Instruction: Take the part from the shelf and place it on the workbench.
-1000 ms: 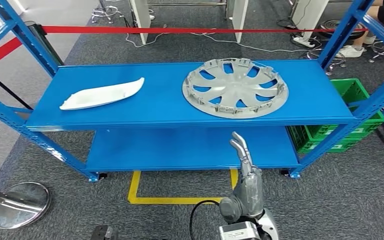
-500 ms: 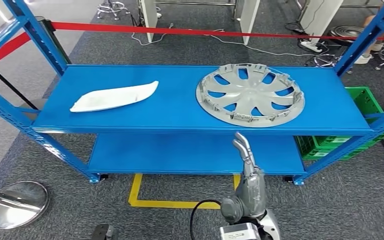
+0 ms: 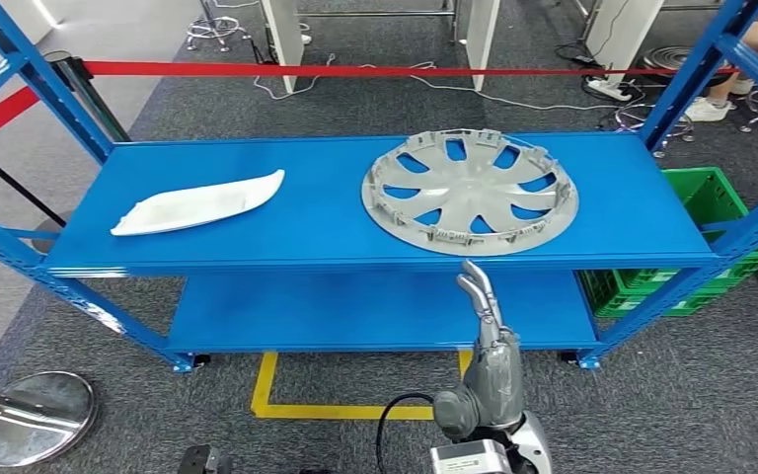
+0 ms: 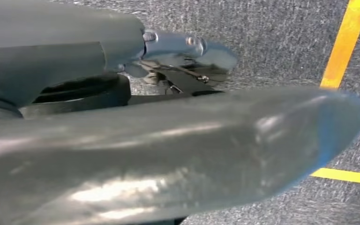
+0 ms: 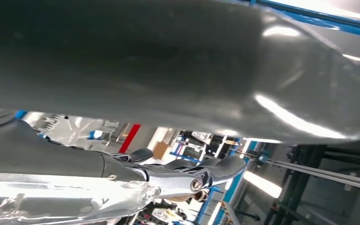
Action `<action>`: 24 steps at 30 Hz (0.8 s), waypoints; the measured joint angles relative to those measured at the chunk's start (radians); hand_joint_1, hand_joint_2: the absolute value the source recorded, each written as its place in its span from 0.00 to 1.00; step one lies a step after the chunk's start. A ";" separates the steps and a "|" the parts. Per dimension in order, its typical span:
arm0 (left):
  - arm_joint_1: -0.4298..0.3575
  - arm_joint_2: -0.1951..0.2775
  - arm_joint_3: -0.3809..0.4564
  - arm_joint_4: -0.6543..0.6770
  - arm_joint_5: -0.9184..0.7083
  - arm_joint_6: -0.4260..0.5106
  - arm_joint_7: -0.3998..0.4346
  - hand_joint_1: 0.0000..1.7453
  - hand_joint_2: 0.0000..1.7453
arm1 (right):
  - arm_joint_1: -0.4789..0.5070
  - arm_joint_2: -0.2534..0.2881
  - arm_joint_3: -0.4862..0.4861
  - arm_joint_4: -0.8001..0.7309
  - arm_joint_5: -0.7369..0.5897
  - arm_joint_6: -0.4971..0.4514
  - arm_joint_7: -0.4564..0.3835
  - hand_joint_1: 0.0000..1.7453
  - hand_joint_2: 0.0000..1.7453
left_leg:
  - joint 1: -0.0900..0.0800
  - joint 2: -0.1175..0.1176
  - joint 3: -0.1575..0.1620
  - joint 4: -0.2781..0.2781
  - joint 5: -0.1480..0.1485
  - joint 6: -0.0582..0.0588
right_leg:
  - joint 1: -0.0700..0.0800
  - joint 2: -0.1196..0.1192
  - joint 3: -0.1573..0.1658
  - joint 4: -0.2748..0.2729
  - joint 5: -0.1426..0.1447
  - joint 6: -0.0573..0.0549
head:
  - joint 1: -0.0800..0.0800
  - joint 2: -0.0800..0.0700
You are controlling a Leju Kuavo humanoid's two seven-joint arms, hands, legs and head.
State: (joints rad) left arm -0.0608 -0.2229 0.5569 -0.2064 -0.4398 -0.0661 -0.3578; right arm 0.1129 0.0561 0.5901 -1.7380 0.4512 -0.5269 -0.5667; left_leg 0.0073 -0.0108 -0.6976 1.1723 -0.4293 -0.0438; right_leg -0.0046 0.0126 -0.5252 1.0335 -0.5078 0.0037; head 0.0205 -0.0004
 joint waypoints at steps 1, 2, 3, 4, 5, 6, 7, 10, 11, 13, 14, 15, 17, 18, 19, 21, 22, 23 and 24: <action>0.000 0.000 0.002 0.000 0.000 0.006 0.005 0.00 0.00 | 0.000 0.000 0.000 0.000 0.001 0.000 0.000 0.00 0.00 | -0.002 0.000 0.028 -0.058 0.028 0.003 | 0.001 0.000 0.006 0.000 -0.004 0.006 | 0.000 0.000; -0.001 -0.001 0.004 0.000 -0.001 0.011 0.008 0.00 0.00 | -0.001 0.000 0.000 0.000 0.002 -0.001 0.000 0.00 0.00 | -0.002 0.000 0.051 -0.107 0.041 0.008 | 0.003 0.001 0.009 0.001 -0.010 0.011 | -0.002 0.000; -0.002 -0.002 0.004 0.000 -0.002 0.014 0.010 0.00 0.00 | -0.001 0.000 -0.001 0.000 0.002 -0.001 0.001 0.00 0.00 | -0.004 -0.001 0.063 -0.135 0.040 0.013 | 0.004 0.002 0.008 0.001 -0.014 0.017 | -0.002 0.000; -0.002 -0.002 0.005 0.000 -0.003 0.016 0.010 0.00 0.00 | -0.001 0.000 -0.001 0.000 0.003 -0.002 0.001 0.00 0.00 | -0.005 -0.001 0.066 -0.146 0.029 0.019 | 0.005 0.002 0.005 0.000 -0.016 0.022 | -0.002 0.000; -0.002 -0.003 0.005 0.000 -0.004 0.018 0.011 0.00 0.00 | -0.001 0.000 -0.001 0.000 0.003 -0.002 0.002 0.00 0.00 | -0.004 -0.002 0.068 -0.155 0.022 0.025 | 0.005 0.002 0.006 -0.002 -0.017 0.027 | -0.002 0.000; -0.001 -0.003 0.006 0.000 -0.005 0.019 0.011 0.00 0.00 | -0.001 0.000 -0.002 -0.001 0.003 -0.002 0.002 0.00 0.00 | -0.003 -0.003 0.068 -0.156 0.019 0.030 | 0.005 0.001 0.006 -0.003 -0.021 0.032 | -0.001 0.000; 0.000 -0.003 0.008 0.000 -0.006 0.021 0.011 0.00 0.00 | -0.001 0.000 -0.003 -0.001 0.004 -0.002 0.002 0.00 0.00 | -0.002 -0.002 0.071 -0.158 0.015 0.035 | 0.005 -0.001 0.002 0.008 -0.031 0.037 | -0.001 0.000; -0.003 -0.003 0.010 0.000 -0.009 0.024 0.011 0.00 0.00 | -0.001 0.000 -0.005 -0.002 0.005 -0.003 0.003 0.00 0.00 | 0.001 -0.002 0.081 -0.161 0.005 0.048 | 0.004 -0.005 -0.077 0.157 -0.096 0.046 | 0.001 0.000; -0.004 -0.003 0.010 0.000 -0.009 0.025 0.011 0.00 0.00 | -0.001 0.000 -0.005 -0.002 0.005 -0.003 0.003 0.00 0.00 | 0.001 -0.002 0.083 -0.161 0.002 0.050 | 0.004 -0.005 -0.119 0.225 -0.116 0.048 | 0.001 0.000; -0.003 -0.003 0.011 0.000 -0.010 0.027 0.011 0.00 0.00 | 0.001 0.000 -0.005 -0.002 0.005 -0.003 0.004 0.00 0.00 | 0.001 -0.002 0.090 -0.161 -0.003 0.050 | 0.003 -0.005 -0.172 0.287 -0.110 0.050 | 0.001 0.000; -0.002 -0.003 0.012 0.000 -0.010 0.029 0.011 0.00 0.00 | 0.001 0.000 -0.005 -0.002 0.005 -0.003 0.005 0.00 0.00 | 0.002 -0.003 0.095 -0.161 -0.007 0.048 | 0.001 -0.005 -0.171 0.264 -0.079 0.052 | 0.001 0.000; -0.002 -0.003 0.013 0.000 -0.011 0.030 0.011 0.00 0.00 | 0.001 0.000 -0.005 -0.002 0.004 -0.003 0.006 0.00 0.00 | 0.003 -0.004 0.102 -0.161 -0.011 0.045 | -0.001 -0.005 -0.152 0.208 -0.035 0.053 | 0.001 0.000; -0.003 -0.003 0.017 0.000 -0.015 0.032 0.011 0.00 0.00 | 0.001 0.000 -0.006 -0.002 0.001 -0.003 0.011 0.00 0.00 | 0.003 -0.006 0.113 -0.159 -0.019 0.035 | -0.004 -0.005 -0.099 0.080 0.031 0.053 | 0.002 0.000; -0.003 -0.003 0.019 0.000 -0.017 0.032 0.011 0.00 0.00 | 0.001 0.001 -0.006 -0.001 -0.001 -0.004 0.017 0.00 0.00 | 0.001 -0.006 0.116 -0.158 -0.022 0.029 | -0.004 -0.004 -0.081 0.040 0.044 0.050 | 0.001 0.000; -0.004 -0.003 0.022 0.000 -0.019 0.033 0.010 0.00 0.00 | 0.001 0.003 -0.008 -0.001 -0.002 -0.005 0.023 0.00 0.00 | -0.001 -0.006 0.116 -0.159 -0.023 0.023 | -0.003 -0.001 -0.074 0.024 0.045 0.044 | 0.000 0.000; -0.004 -0.003 0.025 0.000 -0.023 0.034 0.010 0.00 0.00 | 0.002 0.005 -0.010 0.000 0.000 -0.004 0.038 0.00 0.00 | -0.001 -0.005 0.117 -0.161 -0.022 0.013 | -0.002 0.002 -0.074 0.020 0.045 0.029 | -0.004 0.000; -0.005 -0.003 0.026 0.000 -0.026 0.034 0.010 0.00 0.00 | 0.002 0.005 -0.011 0.000 0.002 0.001 0.044 0.00 0.00 | 0.000 -0.004 0.115 -0.157 -0.027 0.009 | -0.002 0.002 -0.073 0.019 0.046 0.023 | -0.005 0.000; -0.006 -0.004 0.026 0.000 -0.029 0.033 0.009 0.00 0.00 | 0.001 0.005 -0.011 0.000 0.005 0.009 0.048 0.00 0.00 | 0.001 -0.003 0.106 -0.137 -0.041 0.004 | -0.003 0.001 -0.072 0.018 0.046 0.016 | -0.007 0.000; -0.007 -0.004 0.026 0.000 -0.032 0.033 0.008 0.00 0.00 | 0.000 0.005 -0.011 0.000 0.008 0.019 0.053 0.00 0.00 | 0.001 -0.002 0.087 -0.097 -0.065 0.001 | -0.005 0.000 -0.070 0.017 0.047 0.011 | -0.009 0.000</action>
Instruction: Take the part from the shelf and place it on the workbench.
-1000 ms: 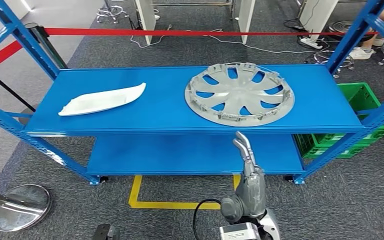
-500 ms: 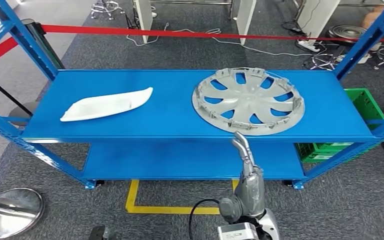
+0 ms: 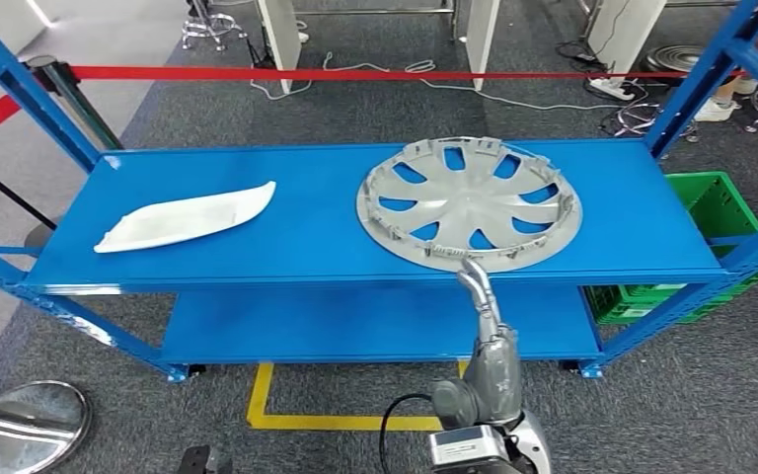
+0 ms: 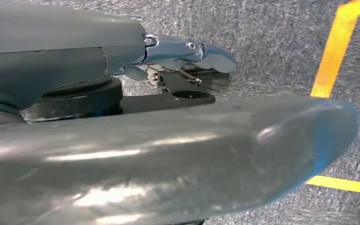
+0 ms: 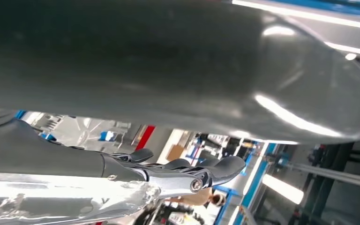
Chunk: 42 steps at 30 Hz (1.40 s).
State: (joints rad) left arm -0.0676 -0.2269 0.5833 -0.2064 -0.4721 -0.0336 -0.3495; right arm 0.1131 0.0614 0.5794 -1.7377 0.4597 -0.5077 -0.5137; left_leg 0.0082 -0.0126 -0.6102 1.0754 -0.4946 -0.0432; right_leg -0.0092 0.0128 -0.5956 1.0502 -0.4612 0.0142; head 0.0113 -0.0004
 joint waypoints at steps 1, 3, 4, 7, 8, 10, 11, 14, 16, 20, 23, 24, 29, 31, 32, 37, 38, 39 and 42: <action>-0.001 0.000 0.000 0.000 -0.004 -0.001 0.000 0.00 0.00 | -0.002 0.000 0.000 0.001 0.006 0.010 0.005 0.00 0.00 | 0.000 0.001 -0.029 0.059 -0.030 -0.002 | 0.000 -0.001 0.000 0.000 -0.001 -0.004 | -0.002 0.000; -0.002 0.000 0.000 0.000 -0.008 -0.002 -0.001 0.00 0.00 | -0.006 0.000 0.000 0.004 0.023 0.027 0.017 0.00 0.00 | 0.000 0.001 -0.095 0.185 -0.076 -0.003 | 0.002 -0.002 0.001 0.000 -0.002 -0.008 | -0.003 0.000; -0.002 0.000 0.000 0.000 -0.010 -0.003 -0.001 0.00 0.00 | -0.008 0.000 -0.001 0.006 0.029 0.032 0.022 0.00 0.00 | -0.001 0.001 -0.112 0.212 -0.074 -0.002 | 0.003 -0.002 0.001 0.000 -0.003 -0.009 | -0.003 0.000; -0.003 0.000 0.000 0.000 -0.010 -0.004 -0.001 0.00 0.00 | -0.012 0.000 -0.001 0.011 0.035 0.037 0.029 0.00 0.00 | -0.001 0.002 -0.063 0.095 0.017 0.007 | 0.004 0.000 0.007 0.000 -0.006 -0.007 | -0.004 0.000; -0.004 -0.001 0.000 0.000 -0.010 -0.004 -0.001 0.00 0.00 | -0.014 0.000 -0.001 0.012 0.036 0.037 0.030 0.00 0.00 | -0.002 0.002 -0.031 0.029 0.043 0.010 | 0.006 0.001 0.007 0.002 -0.008 -0.004 | -0.004 0.000; -0.007 -0.002 0.000 0.000 -0.010 -0.004 -0.001 0.00 0.00 | -0.018 0.000 -0.002 0.013 0.037 0.039 0.032 0.00 0.00 | -0.002 0.001 0.005 -0.049 0.061 0.016 | 0.010 0.002 0.007 0.001 -0.011 0.006 | -0.004 0.000; -0.008 -0.003 0.000 0.000 -0.011 -0.004 -0.001 0.00 0.00 | -0.020 0.000 -0.002 0.014 0.038 0.041 0.033 0.00 0.25 | -0.003 0.000 0.009 -0.060 0.057 0.018 | 0.012 0.002 0.007 -0.001 -0.012 0.011 | -0.004 0.000; -0.008 -0.005 0.000 0.000 -0.016 -0.007 -0.001 0.00 0.00 | -0.031 -0.001 -0.002 0.017 0.049 0.062 0.045 0.00 1.00 | 0.001 -0.001 0.011 -0.065 0.057 0.031 | 0.010 -0.001 0.001 0.012 -0.026 0.027 | -0.001 0.000; -0.011 -0.008 0.000 0.000 -0.024 -0.014 0.000 0.00 0.00 | -0.056 -0.003 -0.002 0.023 0.069 0.087 0.067 0.00 1.00 | 0.003 0.001 0.013 -0.067 0.058 0.038 | 0.009 -0.004 -0.039 0.096 -0.074 0.036 | 0.003 0.000; -0.019 -0.017 -0.001 0.000 -0.043 -0.025 0.014 0.00 0.00 | -0.164 -0.018 -0.005 0.077 0.139 0.138 0.143 0.00 1.00 | 0.003 0.006 0.016 -0.066 0.056 0.042 | 0.007 -0.005 -0.128 0.263 -0.117 0.046 | 0.005 0.000; -0.024 -0.029 -0.001 0.000 -0.051 -0.027 0.023 0.00 0.00 | -0.253 -0.022 -0.015 0.130 0.187 0.153 0.188 0.00 1.00 | 0.005 0.004 0.025 -0.064 0.051 0.034 | 0.001 -0.005 -0.051 0.094 -0.017 0.050 | 0.006 0.000; -0.025 -0.033 -0.001 0.000 -0.053 -0.027 0.024 0.00 0.00 | -0.277 -0.023 -0.021 0.146 0.194 0.155 0.197 0.00 1.00 | 0.003 0.002 0.025 -0.063 0.050 0.029 | 0.000 -0.003 -0.026 0.042 0.001 0.047 | 0.007 0.000; -0.027 -0.040 -0.001 -0.001 -0.056 -0.028 0.027 0.00 0.00 | -0.332 -0.025 -0.030 0.198 0.217 0.164 0.222 0.00 1.00 | 0.002 0.001 0.019 -0.058 0.045 0.004 | 0.001 0.003 -0.009 0.001 0.009 0.013 | 0.003 0.000; -0.029 -0.042 -0.002 -0.001 -0.061 -0.029 0.031 0.00 0.00 | -0.362 -0.025 -0.030 0.220 0.232 0.176 0.242 0.00 1.00 | 0.002 0.003 -0.018 0.017 0.003 -0.002 | -0.001 0.002 -0.009 -0.001 0.010 0.002 | 0.000 0.000; -0.030 -0.043 -0.002 -0.001 -0.064 -0.029 0.033 0.00 0.00 | -0.378 -0.026 -0.031 0.237 0.238 0.184 0.252 0.00 1.00 | 0.002 0.003 -0.052 0.083 -0.026 -0.004 | -0.001 0.001 -0.009 -0.001 0.010 -0.002 | -0.001 0.000; -0.037 -0.046 -0.002 -0.001 -0.078 -0.036 0.039 0.00 0.00 | -0.446 -0.029 -0.040 0.337 0.241 0.249 0.284 0.00 1.00 | 0.000 0.003 -0.095 0.135 0.013 0.006 | 0.003 0.002 -0.007 -0.001 0.008 -0.005 | -0.001 0.000; -0.038 -0.047 -0.002 -0.001 -0.080 -0.038 0.040 0.00 0.00 | -0.465 -0.029 -0.042 0.359 0.245 0.262 0.288 0.00 1.00 | 0.000 0.004 -0.065 0.070 0.048 0.010 | 0.004 0.003 -0.007 -0.001 0.008 -0.003 | -0.001 0.000; -0.039 -0.048 -0.002 -0.001 -0.083 -0.038 0.041 0.00 0.00 | -0.484 -0.030 -0.044 0.382 0.253 0.271 0.294 0.00 1.00 | -0.001 0.004 -0.037 0.007 0.069 0.014 | 0.006 0.005 -0.008 0.000 0.007 0.000 | -0.001 0.000; -0.042 -0.050 -0.002 -0.001 -0.090 -0.040 0.043 0.00 0.00 | -0.536 -0.033 -0.047 0.457 0.299 0.295 0.317 0.00 1.00 | -0.003 0.002 -0.010 -0.061 0.074 0.022 | 0.010 0.004 -0.013 -0.002 0.009 0.015 | 0.000 0.000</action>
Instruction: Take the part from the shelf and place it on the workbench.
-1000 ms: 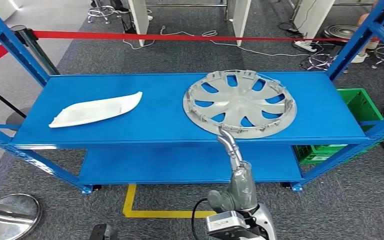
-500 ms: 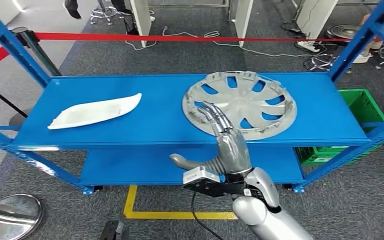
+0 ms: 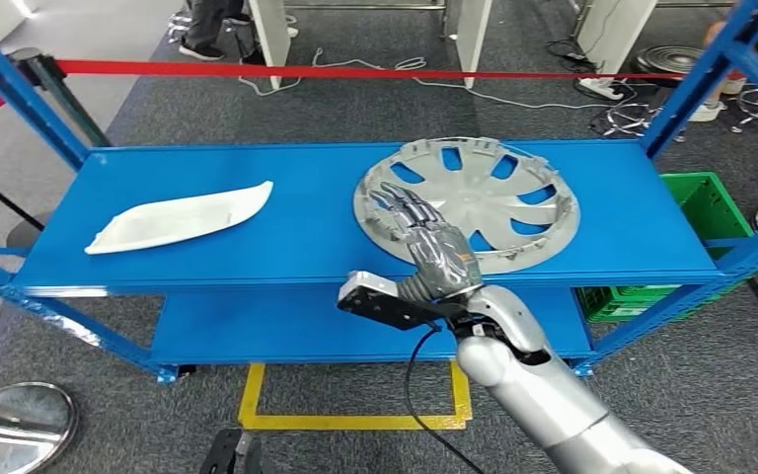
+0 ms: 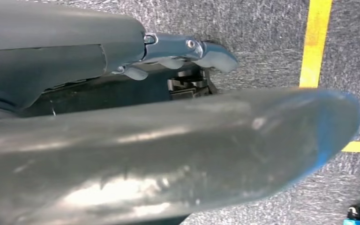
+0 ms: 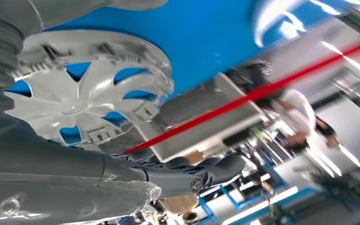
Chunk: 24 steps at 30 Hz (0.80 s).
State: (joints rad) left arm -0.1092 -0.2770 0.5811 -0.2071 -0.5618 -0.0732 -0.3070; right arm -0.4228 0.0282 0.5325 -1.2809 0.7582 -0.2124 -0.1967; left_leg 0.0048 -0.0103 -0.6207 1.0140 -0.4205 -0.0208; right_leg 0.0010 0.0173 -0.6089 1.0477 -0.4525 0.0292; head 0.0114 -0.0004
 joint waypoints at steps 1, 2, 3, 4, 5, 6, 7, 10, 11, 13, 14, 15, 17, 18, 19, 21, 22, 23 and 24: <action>0.000 -0.001 0.000 0.000 -0.002 0.000 0.001 0.00 0.00 | -0.017 -0.002 0.000 0.029 0.018 0.009 0.010 0.00 1.00 | 0.001 -0.001 -0.001 -0.001 0.002 0.004 | -0.001 -0.002 -0.002 -0.002 0.000 0.006 | 0.000 0.000; -0.001 -0.001 0.000 0.000 -0.005 -0.001 0.002 0.00 0.00 | -0.037 -0.003 0.001 0.061 0.036 0.018 0.021 0.00 1.00 | 0.002 -0.002 0.000 -0.003 0.003 0.009 | -0.002 -0.004 -0.005 0.004 -0.006 0.012 | 0.000 0.000; -0.001 -0.002 0.000 0.000 -0.007 -0.001 0.002 0.00 0.00 | -0.057 -0.005 0.001 0.094 0.051 0.028 0.035 0.00 1.00 | 0.003 -0.002 0.001 -0.005 0.005 0.013 | -0.002 -0.005 -0.015 0.026 -0.020 0.017 | 0.002 0.000; -0.002 -0.003 0.000 0.000 -0.009 -0.001 0.003 0.00 0.00 | -0.078 -0.007 0.002 0.129 0.064 0.039 0.050 0.00 1.00 | 0.005 -0.001 0.001 -0.006 0.006 0.018 | -0.003 -0.007 -0.035 0.068 -0.043 0.021 | 0.003 0.000; -0.003 -0.003 0.000 0.000 -0.011 -0.001 0.004 0.00 0.00 | -0.095 -0.010 0.002 0.162 0.074 0.048 0.065 0.00 1.00 | 0.005 -0.001 0.001 -0.006 0.005 0.020 | -0.003 -0.008 -0.063 0.128 -0.071 0.024 | 0.005 0.000; -0.003 -0.003 0.000 0.000 -0.013 -0.001 0.006 0.00 0.00 | -0.109 -0.013 0.002 0.195 0.084 0.057 0.080 0.00 1.00 | 0.005 -0.001 0.002 -0.006 0.005 0.023 | -0.003 -0.008 -0.096 0.195 -0.097 0.027 | 0.005 0.000; -0.002 -0.003 0.000 0.000 -0.014 -0.001 0.007 0.00 0.00 | -0.120 -0.016 0.002 0.227 0.093 0.066 0.095 0.00 1.00 | 0.005 -0.001 0.002 -0.006 0.005 0.024 | -0.004 -0.008 -0.124 0.247 -0.111 0.029 | 0.006 0.000; -0.003 -0.003 0.000 0.000 -0.020 -0.002 0.012 0.00 0.00 | -0.157 -0.023 0.002 0.321 0.111 0.101 0.135 0.00 1.00 | 0.006 -0.003 0.005 -0.005 0.003 0.022 | -0.008 -0.009 -0.116 0.205 -0.053 0.035 | 0.007 0.000; -0.003 -0.004 0.000 0.000 -0.023 -0.003 0.013 0.00 0.00 | -0.174 -0.024 0.003 0.352 0.114 0.112 0.146 0.00 1.00 | 0.006 -0.003 0.006 -0.004 0.002 0.019 | -0.012 -0.010 -0.087 0.138 -0.018 0.037 | 0.007 0.000; -0.006 -0.004 0.000 0.000 -0.027 -0.005 0.015 0.00 0.00 | -0.210 -0.026 0.003 0.411 0.117 0.131 0.162 0.00 1.00 | 0.003 -0.004 0.004 0.001 -0.001 0.009 | -0.014 -0.009 -0.036 0.030 0.020 0.034 | 0.006 0.000; -0.008 -0.004 0.000 -0.001 -0.028 -0.006 0.016 0.00 0.00 | -0.223 -0.027 0.003 0.436 0.117 0.136 0.166 0.00 1.00 | 0.001 -0.004 0.003 0.001 0.000 0.003 | -0.013 -0.007 -0.026 0.009 0.022 0.028 | 0.006 0.000; -0.009 -0.004 0.000 -0.001 -0.029 -0.007 0.017 0.00 0.00 | -0.231 -0.029 0.003 0.456 0.118 0.140 0.169 0.00 1.00 | 0.001 -0.004 0.002 0.000 0.002 -0.003 | -0.011 -0.005 -0.023 0.005 0.019 0.020 | 0.005 0.000; -0.010 -0.004 -0.001 -0.001 -0.029 -0.008 0.018 0.00 0.00 | -0.241 -0.033 0.003 0.482 0.119 0.143 0.170 0.00 1.00 | 0.003 -0.003 0.000 0.000 0.000 -0.012 | -0.010 -0.004 -0.026 0.004 0.023 0.004 | 0.004 0.000; -0.011 -0.004 -0.001 -0.001 -0.030 -0.008 0.018 0.00 0.00 | -0.248 -0.034 0.003 0.492 0.119 0.144 0.170 0.00 1.00 | 0.004 -0.002 -0.007 0.014 -0.011 -0.017 | -0.011 -0.003 -0.026 0.003 0.024 -0.002 | 0.001 0.000; -0.013 -0.004 -0.002 -0.001 -0.030 -0.009 0.018 0.00 0.00 | -0.257 -0.034 0.003 0.502 0.119 0.146 0.170 0.00 1.00 | 0.004 -0.001 -0.022 0.046 -0.031 -0.021 | -0.013 -0.003 -0.025 0.002 0.025 -0.007 | -0.001 0.000; -0.015 -0.004 -0.002 -0.001 -0.033 -0.010 0.019 0.00 0.00 | -0.273 -0.035 0.003 0.525 0.119 0.151 0.178 0.00 1.00 | 0.004 0.000 -0.081 0.164 -0.086 -0.025 | -0.012 -0.004 -0.025 0.001 0.025 -0.013 | -0.005 0.000; -0.015 -0.004 -0.002 -0.001 -0.035 -0.010 0.020 0.00 0.00 | -0.278 -0.035 0.003 0.538 0.118 0.154 0.186 0.00 1.00 | 0.004 0.000 -0.112 0.223 -0.107 -0.026 | -0.011 -0.005 -0.024 0.001 0.024 -0.014 | -0.005 0.000; -0.015 -0.004 -0.003 -0.001 -0.038 -0.011 0.022 0.00 0.00 | -0.283 -0.035 0.002 0.555 0.116 0.156 0.197 0.00 1.00 | 0.004 0.000 -0.135 0.263 -0.114 -0.025 | -0.010 -0.005 -0.024 0.001 0.024 -0.014 | -0.005 0.000; -0.016 -0.004 -0.004 -0.001 -0.041 -0.011 0.024 0.00 0.00 | -0.288 -0.035 0.000 0.573 0.114 0.157 0.207 0.00 1.00 | 0.003 0.000 -0.142 0.271 -0.104 -0.023 | -0.010 -0.005 -0.023 0.002 0.024 -0.015 | -0.005 0.000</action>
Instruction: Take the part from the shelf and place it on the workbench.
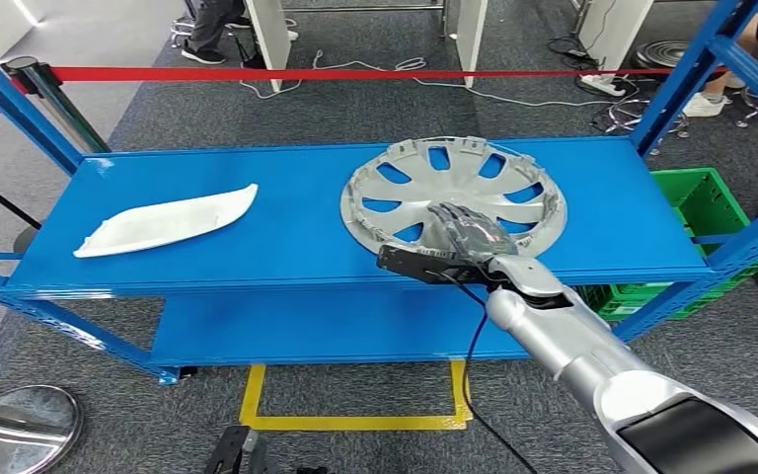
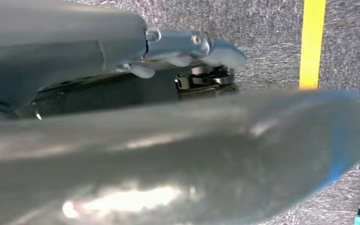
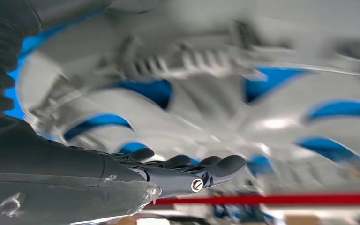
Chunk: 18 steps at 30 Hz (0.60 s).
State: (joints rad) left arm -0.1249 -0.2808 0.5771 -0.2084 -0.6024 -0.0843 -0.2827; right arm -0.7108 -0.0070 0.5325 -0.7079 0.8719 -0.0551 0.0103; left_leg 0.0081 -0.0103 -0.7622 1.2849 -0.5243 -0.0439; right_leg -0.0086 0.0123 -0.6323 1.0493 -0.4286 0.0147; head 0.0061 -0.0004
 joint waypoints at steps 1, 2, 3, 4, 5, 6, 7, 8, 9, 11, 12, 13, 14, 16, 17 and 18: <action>-0.001 0.000 -0.001 0.000 -0.002 0.000 0.002 0.00 0.00 | -0.007 0.000 -0.003 0.018 -0.002 -0.001 0.008 0.00 1.00 | 0.000 0.000 0.011 -0.025 0.025 0.003 | 0.000 0.000 0.001 0.000 0.000 0.000 | 0.000 0.000; -0.001 0.000 -0.002 0.000 -0.005 0.000 0.004 0.00 0.00 | -0.015 0.000 -0.007 0.036 -0.003 -0.005 0.016 0.00 1.00 | -0.001 0.000 0.035 -0.076 0.060 0.007 | 0.000 0.001 0.002 0.000 -0.001 0.001 | 0.000 0.000; -0.002 0.000 -0.003 0.000 -0.006 0.000 0.006 0.00 0.00 | -0.025 0.000 -0.012 0.053 -0.003 -0.010 0.022 0.15 1.00 | -0.001 0.000 0.066 -0.136 0.092 0.012 | 0.000 0.001 0.003 0.000 -0.001 0.003 | 0.000 0.000; -0.003 0.000 -0.004 -0.001 -0.007 0.000 0.007 0.00 0.00 | -0.035 -0.001 -0.019 0.071 -0.002 -0.016 0.027 0.40 1.00 | -0.001 0.000 0.095 -0.196 0.110 0.015 | 0.002 0.002 0.003 0.002 -0.003 0.006 | 0.000 0.000; -0.005 0.000 -0.005 -0.001 -0.008 -0.001 0.007 0.00 0.00 | -0.043 -0.003 -0.026 0.089 0.000 -0.022 0.032 0.65 1.00 | -0.002 0.000 0.115 -0.236 0.119 0.018 | 0.004 0.002 0.002 0.002 -0.003 0.011 | 0.001 0.000; -0.006 -0.001 -0.006 -0.001 -0.008 -0.001 0.007 0.00 0.00 | -0.049 -0.005 -0.035 0.104 0.002 -0.026 0.035 0.89 1.00 | -0.002 -0.001 0.125 -0.257 0.117 0.021 | 0.005 0.002 0.001 0.001 -0.003 0.016 | 0.002 0.000; -0.007 -0.001 -0.008 -0.001 -0.009 0.000 0.008 0.00 0.00 | -0.052 -0.007 -0.043 0.117 0.004 -0.029 0.037 1.00 1.00 | -0.003 -0.002 0.128 -0.266 0.113 0.024 | 0.007 0.002 0.000 -0.001 -0.002 0.022 | 0.003 0.000; -0.007 -0.001 -0.010 -0.001 -0.010 0.000 0.008 0.00 0.00 | -0.054 -0.009 -0.051 0.128 0.006 -0.030 0.038 1.00 1.00 | -0.003 -0.003 0.127 -0.266 0.115 0.029 | 0.006 0.001 0.001 -0.004 -0.001 0.028 | 0.004 0.000; -0.007 -0.002 -0.012 -0.001 -0.011 0.000 0.008 0.00 0.00 | -0.054 -0.011 -0.057 0.136 0.008 -0.031 0.038 1.00 1.00 | -0.002 -0.003 0.128 -0.268 0.116 0.034 | 0.005 0.001 -0.001 -0.001 -0.005 0.032 | 0.005 0.000; -0.007 -0.002 -0.015 -0.001 -0.012 0.000 0.008 0.00 0.00 | -0.055 -0.015 -0.068 0.149 0.011 -0.033 0.038 1.00 1.00 | 0.001 -0.003 0.131 -0.272 0.118 0.045 | 0.003 -0.001 -0.028 0.055 -0.041 0.041 | 0.009 0.000; -0.008 -0.002 -0.016 -0.001 -0.012 0.000 0.008 0.00 0.00 | -0.055 -0.016 -0.072 0.155 0.011 -0.034 0.037 1.00 1.00 | 0.001 -0.002 0.131 -0.272 0.118 0.048 | 0.003 -0.002 -0.055 0.111 -0.069 0.044 | 0.011 0.000; -0.008 -0.002 -0.017 -0.001 -0.012 0.000 0.008 0.00 0.00 | -0.054 -0.017 -0.076 0.162 0.011 -0.035 0.036 1.00 1.00 | 0.000 -0.002 0.131 -0.272 0.117 0.050 | 0.003 -0.002 -0.085 0.177 -0.097 0.047 | 0.013 0.000; -0.008 -0.002 -0.017 -0.001 -0.012 0.000 0.008 0.00 0.00 | -0.051 -0.017 -0.079 0.168 0.011 -0.036 0.035 1.00 1.00 | 0.000 -0.002 0.131 -0.271 0.117 0.052 | 0.003 -0.002 -0.112 0.231 -0.115 0.048 | 0.013 0.000; -0.007 -0.002 -0.018 -0.001 -0.012 0.001 0.008 0.00 0.00 | -0.048 -0.019 -0.082 0.178 0.011 -0.036 0.033 1.00 1.00 | -0.001 -0.003 0.132 -0.271 0.117 0.052 | 0.003 -0.002 -0.124 0.251 -0.102 0.049 | 0.014 0.000; -0.007 -0.002 -0.018 -0.001 -0.011 0.001 0.008 0.00 0.00 | -0.049 -0.020 -0.082 0.181 0.011 -0.036 0.032 1.00 1.00 | 0.000 -0.004 0.133 -0.271 0.116 0.052 | 0.002 -0.003 -0.103 0.204 -0.071 0.049 | 0.014 0.000; -0.007 -0.002 -0.018 -0.001 -0.011 0.001 0.008 0.00 0.00 | -0.050 -0.020 -0.082 0.183 0.011 -0.036 0.031 1.00 1.00 | 0.000 -0.005 0.135 -0.270 0.115 0.050 | 0.002 -0.003 -0.070 0.137 -0.037 0.049 | 0.015 0.000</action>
State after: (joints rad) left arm -0.1319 -0.2830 0.5591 -0.2090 -0.6138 -0.0836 -0.2750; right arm -0.7612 -0.0274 0.4501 -0.5252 0.8827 -0.0910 0.0414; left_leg 0.0078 -0.0149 -0.6275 1.0144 -0.4092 0.0057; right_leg -0.0070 0.0088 -0.7020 1.1862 -0.4660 0.0634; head 0.0208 -0.0004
